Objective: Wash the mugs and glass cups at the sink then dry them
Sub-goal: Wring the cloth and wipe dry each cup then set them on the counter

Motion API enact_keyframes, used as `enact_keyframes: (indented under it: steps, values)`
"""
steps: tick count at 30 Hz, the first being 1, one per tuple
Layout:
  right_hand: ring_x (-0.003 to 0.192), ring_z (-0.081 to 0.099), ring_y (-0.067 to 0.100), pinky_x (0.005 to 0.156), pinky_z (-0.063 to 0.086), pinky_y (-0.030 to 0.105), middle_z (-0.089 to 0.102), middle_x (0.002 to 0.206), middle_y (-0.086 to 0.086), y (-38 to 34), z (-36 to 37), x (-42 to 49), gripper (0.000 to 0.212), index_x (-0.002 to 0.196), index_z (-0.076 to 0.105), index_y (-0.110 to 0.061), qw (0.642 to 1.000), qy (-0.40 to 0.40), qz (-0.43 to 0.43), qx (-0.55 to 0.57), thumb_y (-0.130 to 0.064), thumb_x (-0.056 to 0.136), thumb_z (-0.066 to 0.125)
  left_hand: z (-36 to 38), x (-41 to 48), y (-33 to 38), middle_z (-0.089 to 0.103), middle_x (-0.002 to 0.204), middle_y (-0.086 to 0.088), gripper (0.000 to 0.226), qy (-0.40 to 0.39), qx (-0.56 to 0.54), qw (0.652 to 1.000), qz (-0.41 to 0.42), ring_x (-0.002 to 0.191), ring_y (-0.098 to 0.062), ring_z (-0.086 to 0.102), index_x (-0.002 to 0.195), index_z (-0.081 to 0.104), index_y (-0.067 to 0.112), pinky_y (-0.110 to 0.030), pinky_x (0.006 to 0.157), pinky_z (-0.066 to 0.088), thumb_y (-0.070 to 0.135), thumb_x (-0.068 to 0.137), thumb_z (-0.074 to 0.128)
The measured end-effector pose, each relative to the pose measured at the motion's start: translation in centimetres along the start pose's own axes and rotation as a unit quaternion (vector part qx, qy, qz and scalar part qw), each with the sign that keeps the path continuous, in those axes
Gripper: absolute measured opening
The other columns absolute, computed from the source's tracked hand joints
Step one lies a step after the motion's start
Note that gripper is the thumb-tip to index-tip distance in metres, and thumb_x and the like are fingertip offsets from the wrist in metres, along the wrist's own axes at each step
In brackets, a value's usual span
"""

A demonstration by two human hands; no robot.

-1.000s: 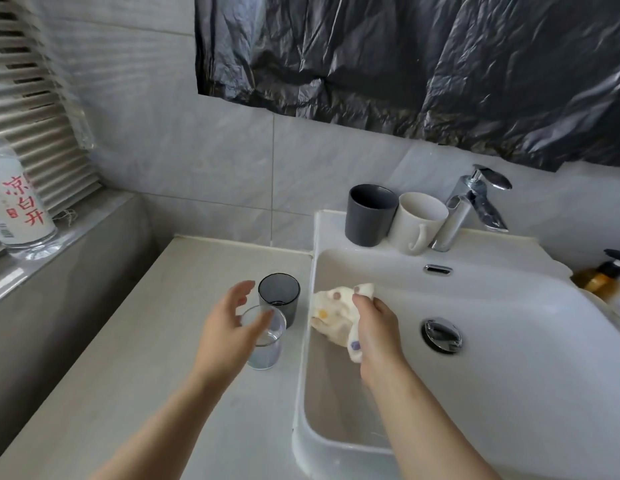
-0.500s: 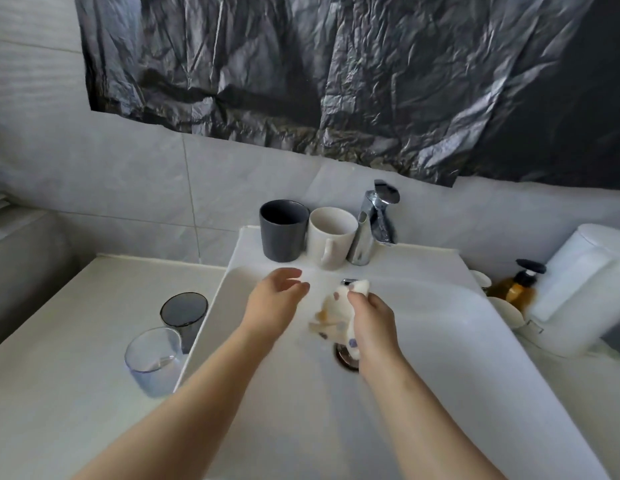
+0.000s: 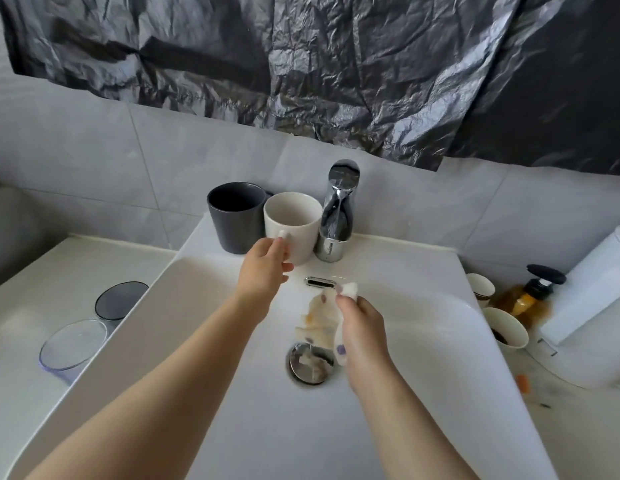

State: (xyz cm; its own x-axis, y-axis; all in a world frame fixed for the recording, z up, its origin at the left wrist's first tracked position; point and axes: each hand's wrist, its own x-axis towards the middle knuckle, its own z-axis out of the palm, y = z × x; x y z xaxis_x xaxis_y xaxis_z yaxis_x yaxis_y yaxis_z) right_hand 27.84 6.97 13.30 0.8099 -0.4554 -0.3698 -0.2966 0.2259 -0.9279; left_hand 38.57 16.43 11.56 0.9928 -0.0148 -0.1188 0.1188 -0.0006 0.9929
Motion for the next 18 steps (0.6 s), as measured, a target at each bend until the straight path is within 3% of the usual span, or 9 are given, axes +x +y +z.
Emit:
enact_keyframes:
  steps: [9,13,16,18]
  values:
    - [0.042,0.047,0.009,0.032,0.026,0.01,0.051,0.067,-0.001,2.6,-2.8,0.1,0.02,0.076,0.058,-0.017,0.999,0.021,0.024,0.042,-0.017,0.094,0.049,-2.0,-4.7,-1.1,0.05,0.063,0.0,0.035,-0.026,-0.03,0.999,0.009,0.079,-0.025,0.054,0.066,0.04,0.013,-0.038,0.082,0.049,0.019,0.101,0.037]
    - [0.052,0.036,0.015,0.036,0.024,0.015,0.045,0.065,0.0,3.8,-3.6,0.1,0.022,0.071,0.055,-0.017,0.999,0.046,0.011,0.02,-0.017,0.093,0.05,-3.2,-6.9,-2.9,0.039,0.061,-0.002,0.036,-0.04,-0.009,0.999,0.018,0.073,-0.025,0.049,0.066,0.039,0.012,-0.037,0.075,0.045,0.019,0.101,0.039]
    - [0.056,0.036,0.017,0.05,0.028,0.024,0.041,0.065,0.001,4.6,-3.8,0.0,0.021,0.072,0.053,-0.014,0.997,0.072,-0.023,-0.015,-0.019,0.092,0.051,-4.4,-7.7,-5.1,0.046,0.063,0.0,0.035,-0.072,0.097,0.989,0.08,0.069,-0.021,0.047,0.067,0.045,0.012,-0.034,0.074,0.042,0.032,0.095,0.049]
    - [0.056,0.036,0.016,0.052,0.027,0.026,0.039,0.06,-0.002,5.0,-4.0,-0.1,0.025,0.067,0.051,-0.015,0.995,0.086,-0.04,-0.023,-0.02,0.092,0.051,-4.9,-8.0,-6.2,0.05,0.065,0.003,0.029,-0.091,0.231,0.957,0.151,0.065,-0.015,0.046,0.069,0.049,0.019,-0.025,0.067,0.038,0.032,0.094,0.051]
